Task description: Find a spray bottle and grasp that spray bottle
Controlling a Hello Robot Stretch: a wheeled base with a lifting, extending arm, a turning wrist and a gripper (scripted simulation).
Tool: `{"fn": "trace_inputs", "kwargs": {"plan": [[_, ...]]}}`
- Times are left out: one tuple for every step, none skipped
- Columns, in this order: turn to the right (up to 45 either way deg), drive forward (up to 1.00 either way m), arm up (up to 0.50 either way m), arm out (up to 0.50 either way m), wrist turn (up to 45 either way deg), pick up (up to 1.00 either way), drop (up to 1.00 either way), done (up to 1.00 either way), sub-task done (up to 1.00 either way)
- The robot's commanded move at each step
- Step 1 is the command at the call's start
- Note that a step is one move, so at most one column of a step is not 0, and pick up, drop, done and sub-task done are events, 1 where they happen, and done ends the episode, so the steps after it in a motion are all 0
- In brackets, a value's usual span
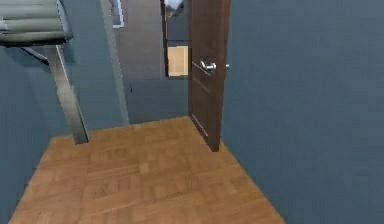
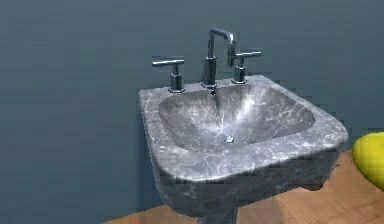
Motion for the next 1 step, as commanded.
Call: {"fn": "trace_inputs", "kwargs": {"plan": [[0.0,0.15,0.0,0.0,0.0,0.0,0.0,0.0,0.0]]}}
